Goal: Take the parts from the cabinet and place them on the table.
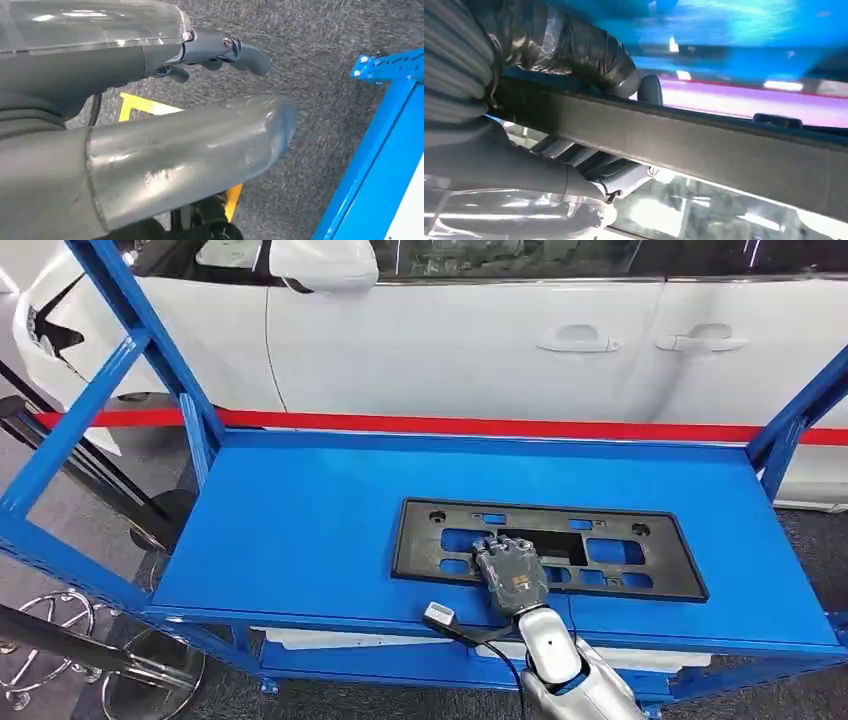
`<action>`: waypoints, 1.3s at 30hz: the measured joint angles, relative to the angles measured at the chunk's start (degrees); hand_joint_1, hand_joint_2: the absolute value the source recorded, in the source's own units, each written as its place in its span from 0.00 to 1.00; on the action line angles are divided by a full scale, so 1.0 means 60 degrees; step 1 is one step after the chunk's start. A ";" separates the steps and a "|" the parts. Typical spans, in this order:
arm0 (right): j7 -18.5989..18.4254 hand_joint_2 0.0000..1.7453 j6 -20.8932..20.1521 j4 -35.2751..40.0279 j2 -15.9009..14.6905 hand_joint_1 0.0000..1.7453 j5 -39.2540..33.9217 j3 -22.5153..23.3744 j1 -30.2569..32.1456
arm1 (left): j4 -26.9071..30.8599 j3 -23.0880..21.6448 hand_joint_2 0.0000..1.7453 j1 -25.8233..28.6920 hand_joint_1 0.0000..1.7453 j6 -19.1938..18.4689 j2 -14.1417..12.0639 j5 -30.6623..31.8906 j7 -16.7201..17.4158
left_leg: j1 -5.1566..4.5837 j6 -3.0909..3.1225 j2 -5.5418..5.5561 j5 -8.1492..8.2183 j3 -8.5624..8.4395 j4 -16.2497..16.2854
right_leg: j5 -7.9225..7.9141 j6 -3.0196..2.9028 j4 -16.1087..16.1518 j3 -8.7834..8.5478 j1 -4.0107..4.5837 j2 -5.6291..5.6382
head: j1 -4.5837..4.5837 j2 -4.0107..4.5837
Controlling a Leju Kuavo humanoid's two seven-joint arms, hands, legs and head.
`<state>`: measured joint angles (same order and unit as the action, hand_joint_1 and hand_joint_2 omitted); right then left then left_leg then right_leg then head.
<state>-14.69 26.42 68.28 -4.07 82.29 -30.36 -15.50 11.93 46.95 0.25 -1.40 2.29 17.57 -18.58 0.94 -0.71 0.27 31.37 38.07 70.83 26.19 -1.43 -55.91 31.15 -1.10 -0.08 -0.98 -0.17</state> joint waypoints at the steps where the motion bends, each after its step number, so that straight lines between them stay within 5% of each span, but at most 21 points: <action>1: 0.0004 1.00 0.0004 0.0025 0.0000 0.93 0.0000 0.0080 0.0023 | 0.0000 0.0011 0.00 -0.0006 0.00 -0.0004 0.0000 0.0004 -0.0014 | 0.0017 0.0003 -0.0001 -0.0448 -0.0420 -0.0841 | 0.0013 0.0023 -0.0006 -0.0018 -0.0020 0.0014 | 0.0000 0.0000; 2: 0.0007 1.00 0.0011 0.0055 -0.0004 0.95 -0.0004 0.0150 0.0049 | 0.0000 0.0018 0.00 -0.0015 0.00 -0.0029 -0.0004 0.0025 -0.0054 | 0.0027 0.0027 -0.0001 -0.0860 -0.0901 -0.1793 | 0.0024 0.0062 -0.0008 -0.0049 -0.0037 0.0017 | 0.0000 0.0000; 3: 0.0025 1.00 0.0025 0.0098 -0.0004 0.96 -0.0007 0.0258 0.0092 | 0.0000 0.0025 0.00 -0.0019 0.00 -0.0076 -0.0004 0.0062 -0.0120 | 0.0026 0.0060 0.0006 -0.0934 -0.1232 -0.2517 | 0.0028 0.0112 0.0003 -0.0066 -0.0046 0.0016 | 0.0000 0.0000; 6: 0.0153 1.00 0.0116 0.0149 -0.0029 0.95 -0.0033 0.0535 0.0231 | 0.0003 0.0036 0.00 -0.0017 0.00 -0.0444 -0.0011 0.0116 -0.0542 | -0.0104 0.0224 0.0032 -0.0940 -0.1307 -0.2646 | -0.0054 0.0331 0.0121 -0.0080 -0.0053 0.0021 | 0.0000 0.0000; 8: 0.0263 1.00 0.0175 0.0237 -0.0069 0.95 -0.0044 0.0689 0.0336 | 0.0000 0.0044 0.00 0.0002 0.00 -0.0536 -0.0022 0.0193 -0.0758 | -0.0028 0.0405 0.0021 -0.1094 -0.1386 -0.2909 | -0.0081 0.0476 0.0215 -0.0124 -0.0016 0.0022 | 0.0004 0.0000; 10: 0.0343 1.00 0.0252 0.0302 -0.0157 0.95 -0.0080 0.0857 0.0422 | 0.0000 0.0044 0.00 -0.0010 0.00 -0.0535 -0.0022 0.0259 -0.0823 | -0.0040 0.0547 -0.0026 -0.1150 -0.1356 -0.2942 | 0.0527 0.0446 -0.0561 0.0200 -0.0042 0.0020 | 0.0015 0.0000; 12: 0.0551 1.00 0.0357 0.0394 -0.0193 0.95 -0.0277 0.1039 0.0563 | 0.0000 0.0069 0.00 -0.0015 0.00 -0.0473 -0.0022 0.0306 -0.0538 | -0.0084 0.0580 -0.0047 -0.1175 -0.1320 -0.2948 | 0.1388 0.0455 -0.2336 0.1015 -0.0024 0.0024 | 0.0007 0.0000; 13: 0.0748 1.00 0.0492 0.0481 -0.0226 0.95 -0.0471 0.1104 0.0653 | 0.0000 0.0113 0.00 -0.0019 0.00 -0.0463 -0.0022 0.0302 -0.0316 | -0.0096 0.0582 -0.0045 -0.1177 -0.1298 -0.2925 | 0.1549 0.0468 -0.2931 0.1287 -0.0029 0.0022 | 0.0011 0.0000; 15: 0.1558 1.00 0.0908 0.0780 -0.0328 0.95 -0.1401 0.1206 0.0802 | 0.0000 0.0259 0.00 -0.0023 0.00 -0.0488 -0.0022 0.0299 0.0165 | -0.0099 0.0576 -0.0036 -0.1173 -0.1299 -0.2898 | 0.1187 0.0477 -0.2718 0.1167 -0.0039 0.0019 | 0.0011 0.0000; 18: 0.4324 1.00 0.1275 0.1798 -0.0572 0.95 -0.5011 0.1265 0.0816 | 0.0000 0.0437 0.00 -0.0029 0.00 -0.0827 -0.0004 0.0288 0.0528 | -0.0086 0.0466 -0.0036 -0.1113 -0.1294 -0.2773 | 0.0104 0.0486 -0.0239 -0.0122 -0.0090 0.0010 | 0.0011 0.0000; 21: 0.6629 1.00 0.0985 0.3217 -0.0637 0.95 -0.7761 0.1268 0.0854 | 0.0000 0.0528 0.00 -0.0063 0.00 -0.1049 -0.0004 0.0458 0.0099 | -0.0148 0.0289 -0.0036 -0.1059 -0.1253 -0.2710 | 0.0114 0.0327 0.0027 -0.0176 -0.0027 0.0072 | 0.0000 0.0000; 24: 0.7936 1.00 0.0220 0.4958 -0.0630 0.95 -0.9716 0.1123 0.0944 | 0.0000 0.0524 0.00 -0.0085 0.00 -0.0922 0.0021 0.0750 -0.0505 | -0.0091 0.0138 -0.0038 -0.0857 -0.1136 -0.2469 | 0.0051 0.0140 0.0031 -0.0123 -0.0065 0.0058 | 0.0000 0.0000; 27: 0.8397 1.00 -0.0263 0.6274 -0.0594 0.95 -1.0514 0.0809 0.0950 | 0.0000 0.0517 0.00 -0.0148 0.00 -0.0874 0.0022 0.0969 -0.0772 | -0.0052 -0.0005 -0.0040 0.0380 -0.0228 -0.0355 | 0.0026 0.0061 0.0020 -0.0050 -0.0024 0.0014 | 0.0000 0.0000; 29: 0.8714 1.00 -0.0803 0.6912 -0.0564 0.95 -1.1361 0.0502 0.0942 | 0.0000 0.0495 0.00 -0.0155 0.00 -0.1083 0.0022 0.1060 -0.0831 | -0.0053 -0.0002 -0.0040 0.0646 0.0208 0.0642 | 0.0031 0.0053 -0.0006 -0.0019 0.0013 -0.0001 | 0.0000 0.0000; 31: 0.8951 1.00 -0.1531 0.7629 -0.0459 0.95 -1.2683 0.0116 0.0795 | 0.0000 0.0488 0.00 -0.0157 0.00 -0.1282 0.0022 0.1071 -0.0969 | -0.0059 0.0095 -0.0038 0.0006 -0.0204 -0.0217 | 0.0050 0.0025 -0.0025 -0.0029 0.0058 0.0006 | 0.0000 0.0000; 33: 0.8844 1.00 -0.2485 0.8391 -0.0234 0.95 -1.4573 -0.0228 0.0559 | 0.0000 0.0488 0.00 -0.0185 0.00 -0.1260 0.0011 0.1068 -0.1056 | -0.0142 0.0324 -0.0027 -0.0860 -0.1071 -0.2001 | 0.0060 0.0014 -0.0012 -0.0077 0.0084 0.0020 | 0.0000 0.0000; 34: 0.8651 1.00 -0.2858 0.8672 -0.0103 0.95 -1.5322 -0.0283 0.0477 | 0.0000 0.0492 0.00 -0.0197 0.00 -0.1210 -0.0037 0.1060 -0.1060 | -0.0194 0.0457 -0.0032 -0.0912 -0.1251 -0.2491 | 0.0068 0.0024 -0.0027 -0.0059 0.0097 0.0020 | 0.0004 0.0000; 38: 0.7879 1.00 -0.3781 0.9299 0.0302 0.95 -1.7434 -0.0335 0.0316 | 0.0000 0.0532 0.00 -0.0202 0.00 -0.1140 -0.0025 0.0987 -0.1104 | -0.0251 0.0532 -0.0004 -0.0950 -0.1317 -0.2737 | 0.0001 0.0219 0.0050 -0.0022 0.0087 0.0027 | 0.0000 0.0000; 39: 0.7876 1.00 -0.3865 0.9377 0.0335 0.95 -1.7508 -0.0335 0.0291 | 0.0000 0.0539 0.00 -0.0202 0.00 -0.1140 -0.0011 0.0987 -0.1107 | -0.0101 0.0537 -0.0027 -0.1060 -0.1396 -0.2899 | 0.0110 0.0266 -0.0054 -0.0007 0.0097 0.0017 | 0.0004 0.0000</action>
<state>32.57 3.23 124.54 -2.05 -22.75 -32.37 -13.76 11.93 50.18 -0.97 -8.24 2.23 23.50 -25.22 0.33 2.51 0.11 25.01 29.70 53.43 26.85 0.16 -56.23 31.11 -0.52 0.02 -0.96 -0.17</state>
